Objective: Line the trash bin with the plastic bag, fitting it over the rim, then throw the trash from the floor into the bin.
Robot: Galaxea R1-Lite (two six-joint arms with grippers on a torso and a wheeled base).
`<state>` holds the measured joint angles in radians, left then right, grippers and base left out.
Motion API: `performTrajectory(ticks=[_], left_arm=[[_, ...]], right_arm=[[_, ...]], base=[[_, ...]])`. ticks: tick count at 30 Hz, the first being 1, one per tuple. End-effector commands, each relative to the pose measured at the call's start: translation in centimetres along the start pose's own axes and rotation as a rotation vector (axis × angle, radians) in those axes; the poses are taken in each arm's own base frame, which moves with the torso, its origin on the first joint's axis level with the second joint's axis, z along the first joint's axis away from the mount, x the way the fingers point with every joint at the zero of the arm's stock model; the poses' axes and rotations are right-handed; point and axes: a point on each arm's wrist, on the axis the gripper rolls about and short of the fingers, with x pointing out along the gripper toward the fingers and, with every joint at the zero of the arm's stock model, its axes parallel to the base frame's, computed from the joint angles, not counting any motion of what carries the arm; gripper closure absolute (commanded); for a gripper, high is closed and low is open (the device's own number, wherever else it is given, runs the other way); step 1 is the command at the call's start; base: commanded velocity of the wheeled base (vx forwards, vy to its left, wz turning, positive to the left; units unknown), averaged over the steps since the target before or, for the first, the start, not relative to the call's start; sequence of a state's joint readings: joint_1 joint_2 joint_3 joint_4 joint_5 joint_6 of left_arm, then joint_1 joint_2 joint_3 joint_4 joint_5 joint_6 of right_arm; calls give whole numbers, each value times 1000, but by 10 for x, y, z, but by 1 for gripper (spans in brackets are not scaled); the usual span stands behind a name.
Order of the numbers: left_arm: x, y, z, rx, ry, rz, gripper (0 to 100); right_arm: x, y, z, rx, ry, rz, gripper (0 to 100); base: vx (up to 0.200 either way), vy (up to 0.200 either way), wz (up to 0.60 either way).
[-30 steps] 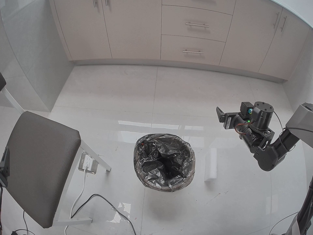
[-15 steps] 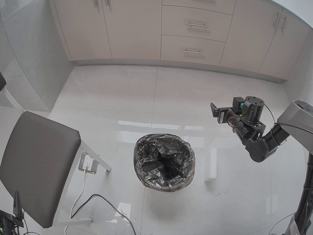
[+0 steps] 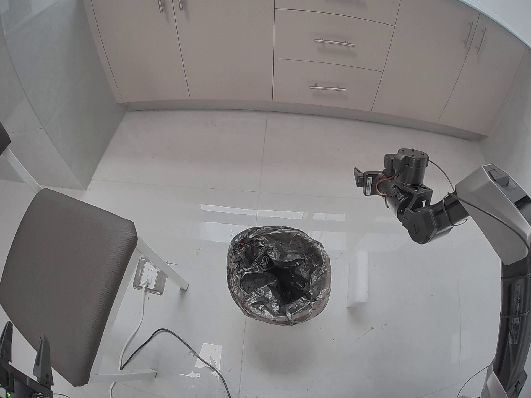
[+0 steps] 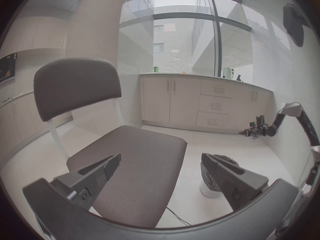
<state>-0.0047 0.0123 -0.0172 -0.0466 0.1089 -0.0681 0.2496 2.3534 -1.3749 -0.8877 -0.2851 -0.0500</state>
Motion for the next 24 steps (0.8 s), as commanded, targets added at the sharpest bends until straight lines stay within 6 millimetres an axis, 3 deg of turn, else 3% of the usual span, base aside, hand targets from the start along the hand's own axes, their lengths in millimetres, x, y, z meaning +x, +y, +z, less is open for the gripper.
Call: performTrajectory(ticks=[1, 8, 15, 16, 22, 24], left_arm=[[0, 2, -3, -49, -11, 65, 0], [0, 2, -3, -103, -23, 68, 0], [0, 2, -3, -107, -22, 61, 0], [0, 2, -3, -107, -22, 61, 0], [0, 2, -3, -109, -22, 61, 0], [0, 2, -3, -109, -22, 61, 0]], right_arm=[[32, 4, -32, -19, 64, -10, 0], [65, 8, -62, -16, 74, -25, 0], [87, 15, -72, 5, 5, -39, 0], [90, 16, -73, 8, -5, -44, 100], [96, 18, -93, -4, 38, -64, 100], [97, 17, -109, -14, 66, -65, 100]], base=[[0, 0, 0], [0, 0, 0], [0, 0, 0], [0, 0, 0], [0, 0, 0], [0, 0, 0]])
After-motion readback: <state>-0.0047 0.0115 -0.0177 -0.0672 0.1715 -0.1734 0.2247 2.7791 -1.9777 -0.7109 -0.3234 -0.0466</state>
